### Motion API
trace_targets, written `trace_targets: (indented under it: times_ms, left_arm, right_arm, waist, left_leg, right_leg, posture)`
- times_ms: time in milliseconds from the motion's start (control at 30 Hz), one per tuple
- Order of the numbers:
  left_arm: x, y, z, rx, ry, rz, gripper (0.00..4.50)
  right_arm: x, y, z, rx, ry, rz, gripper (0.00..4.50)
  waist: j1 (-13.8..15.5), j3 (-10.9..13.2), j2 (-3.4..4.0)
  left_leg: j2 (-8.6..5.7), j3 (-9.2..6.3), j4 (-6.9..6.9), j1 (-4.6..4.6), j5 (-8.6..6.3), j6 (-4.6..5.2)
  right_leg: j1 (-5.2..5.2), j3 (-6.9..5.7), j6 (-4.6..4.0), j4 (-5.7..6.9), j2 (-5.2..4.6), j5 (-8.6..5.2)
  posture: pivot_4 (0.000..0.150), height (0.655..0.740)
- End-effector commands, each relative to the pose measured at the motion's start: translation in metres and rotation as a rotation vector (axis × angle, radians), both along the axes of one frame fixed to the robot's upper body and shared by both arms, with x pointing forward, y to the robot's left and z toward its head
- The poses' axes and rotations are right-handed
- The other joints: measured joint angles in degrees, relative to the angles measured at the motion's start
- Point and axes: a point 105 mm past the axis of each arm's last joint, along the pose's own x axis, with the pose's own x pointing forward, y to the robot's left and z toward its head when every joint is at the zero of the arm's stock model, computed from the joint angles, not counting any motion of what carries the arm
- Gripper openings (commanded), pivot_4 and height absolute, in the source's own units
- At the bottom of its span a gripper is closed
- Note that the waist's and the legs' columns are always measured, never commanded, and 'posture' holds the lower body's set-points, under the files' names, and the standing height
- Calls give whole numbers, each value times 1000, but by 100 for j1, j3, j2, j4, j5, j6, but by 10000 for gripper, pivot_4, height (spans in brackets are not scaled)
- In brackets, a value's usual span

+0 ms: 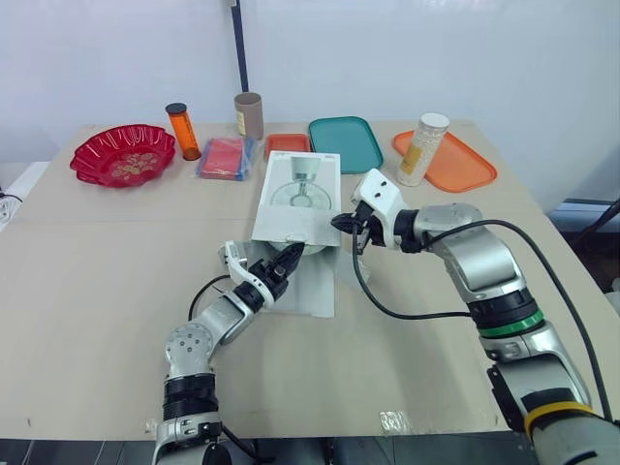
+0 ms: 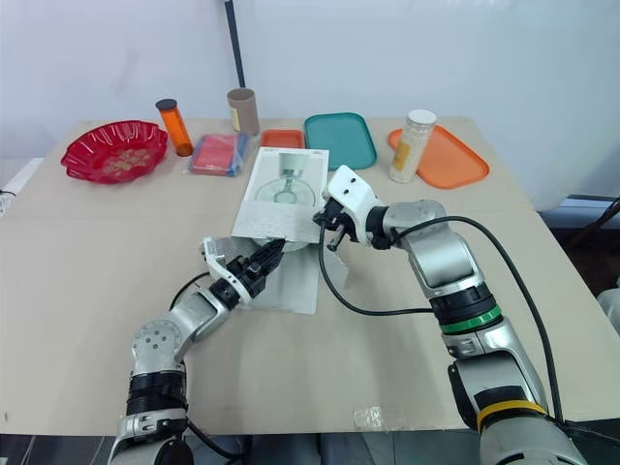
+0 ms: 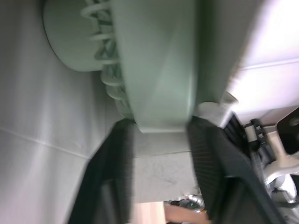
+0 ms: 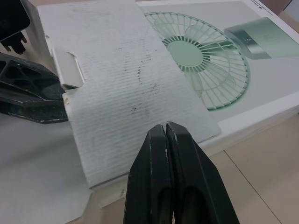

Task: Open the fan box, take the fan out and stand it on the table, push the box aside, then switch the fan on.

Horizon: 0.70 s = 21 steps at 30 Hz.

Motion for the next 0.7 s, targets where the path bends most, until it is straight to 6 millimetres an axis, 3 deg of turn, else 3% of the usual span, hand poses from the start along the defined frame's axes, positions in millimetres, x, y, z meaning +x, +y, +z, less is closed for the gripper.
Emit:
trace_targets:
  times_ms: [33, 367, 700]
  left_arm:
    - [1, 0, 8, -26, -21, -5, 9162]
    - [-4, 2, 5, -9, 2, -38, 9162]
    - [-36, 24, -5, 62, 48, -77, 9162]
  right_arm:
    - [-2, 0, 13, 7, -51, 5, 0]
    - [-2, 2, 12, 11, -52, 6, 0]
    - [-5, 5, 11, 8, -44, 21, 0]
  waist:
    - [0, 0, 0]
    - [0, 0, 0]
    - [-2, 0, 0]
  left_leg:
    - [0, 0, 0, 0, 0, 0]
    - [0, 0, 0, 0, 1, -1]
    - [2, -1, -3, 1, 0, -1]
  right_leg:
    - [0, 0, 0, 0, 0, 0]
    - [0, 0, 0, 0, 0, 0]
    - [-1, 2, 2, 0, 0, -1]
  posture:
    - [1500, 7400]
    - [1500, 7400]
    - [1500, 7400]
